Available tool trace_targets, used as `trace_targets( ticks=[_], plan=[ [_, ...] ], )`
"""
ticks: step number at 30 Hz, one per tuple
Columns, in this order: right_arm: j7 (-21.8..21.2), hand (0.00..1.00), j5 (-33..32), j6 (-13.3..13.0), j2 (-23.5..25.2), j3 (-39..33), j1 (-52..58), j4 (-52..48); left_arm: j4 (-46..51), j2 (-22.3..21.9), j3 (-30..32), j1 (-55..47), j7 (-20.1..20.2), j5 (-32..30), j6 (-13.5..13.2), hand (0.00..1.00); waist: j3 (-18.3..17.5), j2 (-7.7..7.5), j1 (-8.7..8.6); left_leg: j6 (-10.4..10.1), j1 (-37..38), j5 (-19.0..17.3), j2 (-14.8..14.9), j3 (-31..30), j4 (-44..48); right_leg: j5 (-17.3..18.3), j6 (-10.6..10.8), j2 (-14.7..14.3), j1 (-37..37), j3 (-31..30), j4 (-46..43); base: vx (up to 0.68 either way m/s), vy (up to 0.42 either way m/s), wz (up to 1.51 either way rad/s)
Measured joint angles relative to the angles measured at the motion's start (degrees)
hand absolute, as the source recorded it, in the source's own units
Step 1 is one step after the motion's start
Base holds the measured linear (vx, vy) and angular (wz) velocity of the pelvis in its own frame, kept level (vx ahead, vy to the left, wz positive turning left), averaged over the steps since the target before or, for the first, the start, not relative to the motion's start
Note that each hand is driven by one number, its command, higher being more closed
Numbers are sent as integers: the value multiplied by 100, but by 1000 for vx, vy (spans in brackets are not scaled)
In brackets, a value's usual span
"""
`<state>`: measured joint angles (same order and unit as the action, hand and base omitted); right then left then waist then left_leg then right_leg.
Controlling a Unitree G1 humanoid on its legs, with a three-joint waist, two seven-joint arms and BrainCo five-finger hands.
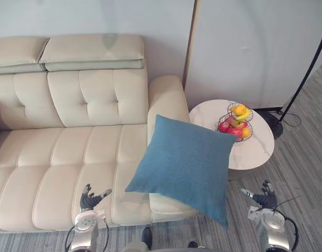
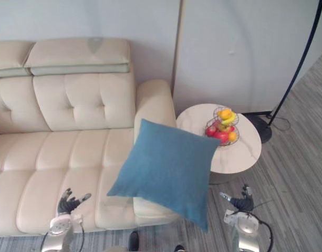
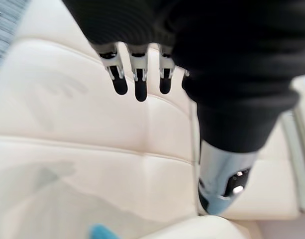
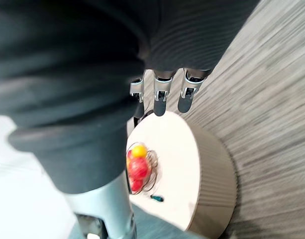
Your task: Pick up cushions and gather them together orderly.
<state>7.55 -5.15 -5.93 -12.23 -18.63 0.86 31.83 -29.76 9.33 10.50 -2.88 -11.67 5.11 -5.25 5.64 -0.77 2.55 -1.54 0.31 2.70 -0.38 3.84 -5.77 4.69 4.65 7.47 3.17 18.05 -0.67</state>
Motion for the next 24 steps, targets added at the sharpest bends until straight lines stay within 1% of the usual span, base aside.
trace_targets(
  ticks=[3, 6, 8, 10, 11, 12, 13, 15, 17, 18, 19, 20, 24],
  plan=[
    [-34, 0, -126, 1, 48, 243, -41, 0, 112, 4, -295, 112, -59, 22, 1, 0, 0, -1, -29, 1, -35, 1, -16, -84, 1, -6, -2, -17, 81, 64, 103, 97, -17, 11],
    [-75, 0, -167, 6, 139, 557, -126, 5, 113, -22, -788, 263, -51, 20, 3, 0, 3, 1, -47, 1, -50, 1, -10, -123, 2, -6, -3, -28, 82, 74, 125, 54, -20, 4],
    [-77, 0, -167, 6, 214, 615, -155, 16, 112, -121, -1021, 356, -51, 17, 4, 0, 7, 4, -59, 1, -83, 1, -14, -127, 6, -7, -4, -28, 58, 77, 139, 0, 0, 0],
    [-63, 0, -169, 19, 333, 632, -221, 61, 101, -175, -1259, 488, -51, 16, 6, 0, 32, 2, -95, 1, -285, 1, -10, -136, 78, -42, -37, -28, -106, 99, 138, -27, 6, 3],
    [-22, 0, -174, 38, 372, 752, -288, 79, 50, -180, -1448, 583, -52, -5, 33, 0, 87, 36, -139, 2, -437, 4, 3, -135, 109, -93, -51, -38, -237, 99, 143, -42, 12, 0],
    [-9, 0, -177, 44, 381, 780, -313, 91, 24, -182, -1489, 610, -54, -12, 52, 0, 122, 43, -157, 6, -445, 7, 5, -133, 109, -102, -52, -39, -252, 97, 142, -52, 22, -5],
    [24, 0, -196, 52, 438, 823, -434, 175, -120, -186, -1614, 715, -58, -43, 71, 0, 268, 52, -198, 13, -450, 13, 3, -114, 115, -127, -51, -36, -270, 62, 135, -44, 21, -7],
    [73, 0, -256, 45, 554, 835, -581, 293, -265, -196, -1730, 810, -58, -56, 79, 0, 353, 57, -224, 28, -556, 46, 11, -90, 121, -138, -57, -29, -417, 37, 69, -81, 25, -8],
    [174, 0, -343, 53, 613, 947, -768, 337, -340, -222, -1874, 1001, -72, -78, 87, 0, 574, 63, -220, 31, -742, 123, 62, -29, 115, -186, -83, -30, -667, -12, -24, -101, 17, -11],
    [201, 0, -379, 56, 618, 1006, -785, 343, -365, -225, -1900, 1042, -90, -130, 92, 0, 610, 65, -215, 26, -795, 137, 72, 5, 110, -201, -86, -33, -742, -22, -39, -90, 20, -17],
    [225, 100, -389, 61, 653, 1048, -878, 361, -409, -223, -1946, 1098, -151, -173, 94, 100, 671, 71, -212, 35, -847, 164, 77, 36, 95, -223, -86, -33, -836, -61, -67, -64, 22, -17],
    [260, 100, -389, 63, 715, 1073, -932, 404, -468, -224, -2010, 1171, -209, -177, 95, 100, 773, 90, -216, 34, -836, 167, 77, 53, 93, -223, -86, -29, -860, -98, -106, -57, 21, -15],
    [385, 100, -419, 38, 764, 1275, -986, 413, -468, -209, -2115, 1400, -316, -225, 98, 100, 933, 134, -214, 9, -856, 194, 90, 93, 48, -221, -84, -28, -949, -136, -153, -19, 11, -7]
  ],
)
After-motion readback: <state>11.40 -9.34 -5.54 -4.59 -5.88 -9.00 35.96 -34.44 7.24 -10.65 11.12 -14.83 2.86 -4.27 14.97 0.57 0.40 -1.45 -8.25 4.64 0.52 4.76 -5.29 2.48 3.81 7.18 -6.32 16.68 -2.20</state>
